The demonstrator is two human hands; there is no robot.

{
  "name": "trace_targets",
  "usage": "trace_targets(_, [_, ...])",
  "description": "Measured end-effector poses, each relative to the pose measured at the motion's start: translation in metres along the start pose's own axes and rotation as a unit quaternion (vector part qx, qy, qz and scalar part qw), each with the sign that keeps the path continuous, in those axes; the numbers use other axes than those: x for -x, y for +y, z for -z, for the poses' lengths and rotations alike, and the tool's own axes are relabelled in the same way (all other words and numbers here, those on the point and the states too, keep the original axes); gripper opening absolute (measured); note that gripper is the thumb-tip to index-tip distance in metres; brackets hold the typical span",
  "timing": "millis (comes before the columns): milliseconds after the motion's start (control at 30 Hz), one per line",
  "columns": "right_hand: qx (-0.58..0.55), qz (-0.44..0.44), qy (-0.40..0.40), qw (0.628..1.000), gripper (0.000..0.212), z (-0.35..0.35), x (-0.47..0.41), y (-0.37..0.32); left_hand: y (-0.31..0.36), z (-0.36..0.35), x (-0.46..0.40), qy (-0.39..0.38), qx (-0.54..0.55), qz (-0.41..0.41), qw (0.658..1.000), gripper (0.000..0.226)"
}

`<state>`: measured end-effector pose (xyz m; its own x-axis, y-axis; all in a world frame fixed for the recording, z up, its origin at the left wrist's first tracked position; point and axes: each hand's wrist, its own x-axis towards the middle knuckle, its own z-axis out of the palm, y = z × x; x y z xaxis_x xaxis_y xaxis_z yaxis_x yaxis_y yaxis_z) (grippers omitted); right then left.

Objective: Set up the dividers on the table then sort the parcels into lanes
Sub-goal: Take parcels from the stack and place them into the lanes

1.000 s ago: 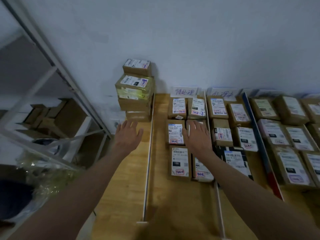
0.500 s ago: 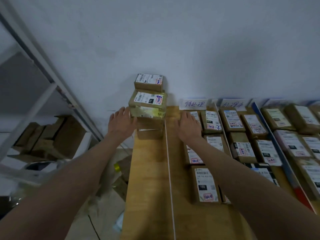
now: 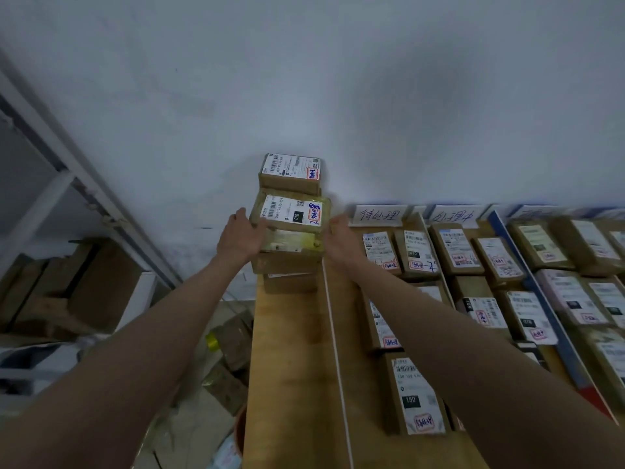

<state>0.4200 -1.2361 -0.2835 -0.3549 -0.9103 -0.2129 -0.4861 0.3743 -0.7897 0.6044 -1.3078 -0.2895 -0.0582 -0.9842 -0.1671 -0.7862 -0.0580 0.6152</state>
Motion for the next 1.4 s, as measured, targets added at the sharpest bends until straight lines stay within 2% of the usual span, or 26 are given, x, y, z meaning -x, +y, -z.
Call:
trace_targets(167, [-0.087, -0.025, -0.003, 0.996, 0.024, -0.008, -0.001, -0.002, 0.003, -0.009, -0.002, 0.007, 0.094, -0.010, 0.996, 0.044])
trace_targets(367, [-0.132, -0.026, 0.034, 0.990, 0.027, 0.007, 0.014, -0.009, 0.008, -0.002, 0.012, 0.054, 0.149, -0.034, 0.987, 0.043])
trace_targets(533, [-0.204, -0.046, 0.038, 0.977, 0.049, 0.026, 0.036, -0.019, 0.015, 0.008, 0.023, 0.071, 0.205, -0.054, 0.975, 0.044])
trace_targets(633, [-0.222, -0.071, 0.010, 0.972, 0.056, 0.039, 0.044, -0.013, 0.020, 0.014, 0.029, 0.061, 0.189, -0.074, 0.977, 0.046])
trace_targets(767, [-0.213, -0.114, -0.021, 0.970, 0.029, 0.049, 0.053, 0.000, 0.034, 0.015, 0.044, 0.045, 0.164, -0.112, 0.979, 0.046])
trace_targets(833, [-0.230, -0.128, -0.031, 0.964, 0.033, 0.055, 0.061, 0.005, 0.040, 0.014, 0.049, 0.038, 0.150, -0.128, 0.980, 0.045])
trace_targets(933, [-0.222, -0.140, -0.064, 0.963, 0.050, 0.064, 0.073, 0.009, 0.045, 0.013, 0.056, 0.024, 0.134, -0.156, 0.978, 0.043])
trace_targets(1067, [-0.186, -0.142, -0.107, 0.966, 0.050, 0.070, 0.087, 0.008, 0.046, 0.015, 0.064, 0.009, 0.092, -0.210, 0.973, 0.042])
trace_targets(1133, [-0.146, -0.152, -0.128, 0.969, 0.057, 0.070, 0.091, 0.007, 0.045, 0.016, 0.067, 0.001, 0.080, -0.220, 0.972, 0.042])
trace_targets(1267, [-0.046, -0.142, -0.139, 0.979, 0.036, 0.070, 0.100, 0.001, 0.040, 0.017, 0.072, -0.008, 0.070, -0.222, 0.972, 0.043])
trace_targets(1400, [-0.108, -0.139, -0.131, 0.976, 0.038, 0.067, 0.106, 0.007, 0.039, 0.017, 0.077, -0.012, 0.034, -0.242, 0.970, 0.046])
